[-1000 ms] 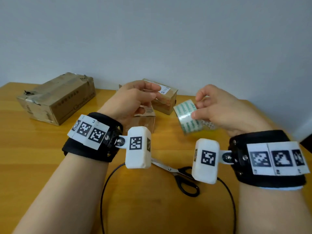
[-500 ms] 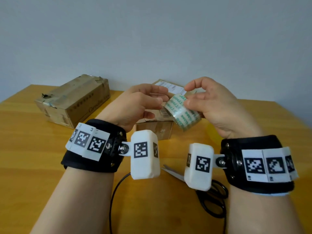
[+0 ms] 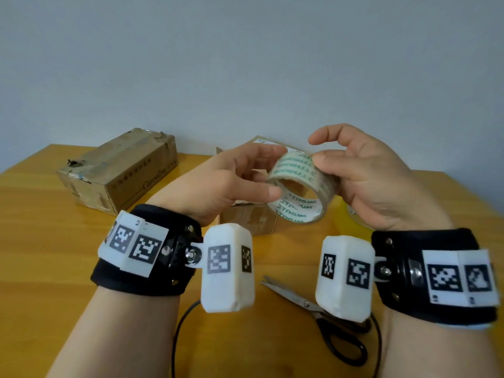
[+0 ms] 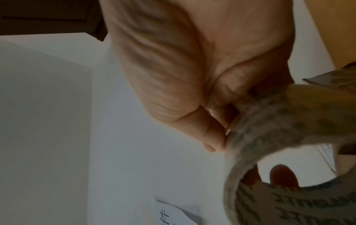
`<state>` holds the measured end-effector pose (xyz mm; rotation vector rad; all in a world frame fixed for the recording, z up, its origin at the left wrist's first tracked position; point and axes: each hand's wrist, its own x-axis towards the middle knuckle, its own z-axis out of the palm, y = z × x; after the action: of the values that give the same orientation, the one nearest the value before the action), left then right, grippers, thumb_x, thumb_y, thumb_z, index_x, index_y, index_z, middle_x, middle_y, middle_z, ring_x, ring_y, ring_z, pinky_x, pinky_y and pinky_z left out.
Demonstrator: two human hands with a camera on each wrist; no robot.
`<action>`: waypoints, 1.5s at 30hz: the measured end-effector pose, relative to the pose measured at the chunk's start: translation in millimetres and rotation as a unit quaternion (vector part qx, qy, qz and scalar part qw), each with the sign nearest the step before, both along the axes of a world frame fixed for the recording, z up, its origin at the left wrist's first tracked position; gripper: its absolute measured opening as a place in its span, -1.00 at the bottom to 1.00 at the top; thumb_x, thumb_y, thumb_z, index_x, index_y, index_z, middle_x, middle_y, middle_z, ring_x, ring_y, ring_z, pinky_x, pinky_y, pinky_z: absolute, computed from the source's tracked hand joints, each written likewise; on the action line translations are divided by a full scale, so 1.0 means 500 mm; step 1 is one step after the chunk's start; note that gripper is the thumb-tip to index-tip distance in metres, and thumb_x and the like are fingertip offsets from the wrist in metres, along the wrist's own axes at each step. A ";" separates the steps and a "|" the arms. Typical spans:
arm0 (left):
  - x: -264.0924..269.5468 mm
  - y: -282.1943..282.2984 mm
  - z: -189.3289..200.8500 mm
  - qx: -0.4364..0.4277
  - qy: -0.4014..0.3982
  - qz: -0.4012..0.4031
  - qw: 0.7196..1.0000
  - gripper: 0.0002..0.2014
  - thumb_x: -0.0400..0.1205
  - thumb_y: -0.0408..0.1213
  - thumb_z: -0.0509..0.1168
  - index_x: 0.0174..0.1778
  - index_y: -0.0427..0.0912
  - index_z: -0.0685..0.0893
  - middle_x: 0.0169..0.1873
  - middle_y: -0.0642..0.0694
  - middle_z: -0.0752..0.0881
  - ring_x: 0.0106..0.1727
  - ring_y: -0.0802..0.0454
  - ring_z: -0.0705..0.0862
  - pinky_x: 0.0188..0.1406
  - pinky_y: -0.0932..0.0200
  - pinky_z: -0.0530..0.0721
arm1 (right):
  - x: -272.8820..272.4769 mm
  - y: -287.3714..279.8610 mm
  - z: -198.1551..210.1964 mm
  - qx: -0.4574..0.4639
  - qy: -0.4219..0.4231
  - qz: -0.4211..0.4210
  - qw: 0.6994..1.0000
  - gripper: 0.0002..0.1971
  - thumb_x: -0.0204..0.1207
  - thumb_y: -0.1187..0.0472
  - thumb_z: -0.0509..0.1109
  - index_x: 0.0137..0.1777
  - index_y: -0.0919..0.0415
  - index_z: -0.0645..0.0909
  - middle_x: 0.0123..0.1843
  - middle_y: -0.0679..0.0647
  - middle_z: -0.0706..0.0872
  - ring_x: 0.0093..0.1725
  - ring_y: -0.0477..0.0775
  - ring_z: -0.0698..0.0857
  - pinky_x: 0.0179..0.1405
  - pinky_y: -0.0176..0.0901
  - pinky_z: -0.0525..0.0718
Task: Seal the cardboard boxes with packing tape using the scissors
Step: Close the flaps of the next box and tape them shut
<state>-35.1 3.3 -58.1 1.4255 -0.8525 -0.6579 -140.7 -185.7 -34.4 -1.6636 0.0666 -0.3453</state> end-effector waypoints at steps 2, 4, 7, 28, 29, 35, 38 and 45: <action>-0.003 -0.005 -0.001 0.015 -0.037 0.019 0.999 -0.45 0.48 -0.56 0.46 0.38 -0.10 0.61 0.22 -0.12 0.75 0.24 -0.13 0.74 0.19 0.00 0.74 | 0.002 0.015 0.001 -0.012 -0.006 0.003 1.000 -0.85 0.67 0.35 0.36 0.13 0.10 0.62 -0.19 0.15 0.85 -0.18 0.15 0.80 -0.25 -0.02 0.77; 0.000 -0.011 -0.007 0.007 -0.036 0.063 0.997 -0.52 0.49 -0.69 0.39 0.28 -0.21 0.64 0.12 -0.14 0.79 0.11 -0.07 0.80 0.02 0.13 0.76 | 0.004 0.026 0.003 -0.009 -0.018 -0.001 1.000 -0.84 0.57 0.09 0.42 0.11 0.08 0.66 -0.18 0.09 0.83 -0.17 0.15 0.75 -0.21 0.03 0.72; 0.007 -0.007 -0.012 -0.020 0.003 0.099 0.995 -0.56 0.48 -0.73 0.37 0.25 -0.32 0.61 0.08 -0.19 0.81 0.06 -0.10 0.82 -0.06 0.13 0.78 | 0.001 0.014 0.004 -0.024 -0.045 -0.013 0.999 -0.56 0.40 -0.22 0.41 0.17 0.00 0.70 0.04 0.06 0.85 0.03 0.13 0.76 0.07 0.22 0.66; 0.021 0.007 -0.007 -0.035 -0.092 0.133 0.986 -0.82 0.62 -0.46 0.38 0.12 -0.24 0.76 0.12 -0.18 0.80 0.17 -0.09 0.75 0.14 0.04 0.69 | 0.017 0.011 -0.008 -0.461 0.048 -0.027 0.885 -0.41 0.48 0.38 0.49 0.19 -0.38 0.42 0.15 -0.12 0.52 0.16 -0.07 0.55 0.04 -0.14 0.54; 0.020 0.007 -0.005 -0.042 -0.095 0.138 0.985 -0.84 0.60 -0.44 0.41 0.08 -0.24 0.77 0.11 -0.20 0.80 0.15 -0.07 0.76 0.14 0.06 0.69 | 0.018 0.011 -0.008 -0.460 0.047 -0.029 0.886 -0.40 0.48 0.37 0.49 0.19 -0.39 0.42 0.15 -0.13 0.51 0.16 -0.08 0.55 0.03 -0.17 0.53; 0.011 -0.005 0.002 -0.047 -0.106 0.183 0.976 -0.91 0.54 -0.39 0.49 -0.08 -0.27 0.77 0.00 -0.16 0.83 0.11 -0.06 0.79 0.11 0.14 0.73 | 0.022 0.018 -0.009 -0.462 0.045 -0.027 0.885 -0.39 0.48 0.36 0.50 0.18 -0.41 0.40 0.17 -0.10 0.53 0.18 -0.04 0.56 0.08 -0.10 0.55; 0.015 -0.008 -0.004 -0.023 -0.123 0.221 0.967 -0.96 0.58 -0.31 0.47 -0.10 -0.19 0.77 -0.06 -0.11 0.83 0.04 -0.01 0.78 0.10 0.11 0.71 | 0.023 0.020 -0.010 -0.457 0.044 -0.036 0.888 -0.39 0.46 0.29 0.53 0.24 -0.42 0.42 0.19 -0.09 0.55 0.21 -0.04 0.56 0.16 -0.07 0.56; 0.011 -0.006 0.003 0.008 -0.133 0.230 0.964 -0.89 0.70 -0.34 0.31 -0.13 -0.09 0.66 -0.22 -0.01 0.80 -0.12 0.13 0.75 -0.10 0.17 0.65 | 0.016 0.029 -0.001 -0.508 0.036 -0.101 0.854 -0.42 0.45 0.28 0.53 0.32 -0.29 0.42 0.17 -0.12 0.50 0.24 -0.02 0.41 0.23 0.01 0.39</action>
<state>-29.6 0.2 -56.5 1.6774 -0.6820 -0.1213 -132.6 -171.3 -34.7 -2.7397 0.1296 -0.5252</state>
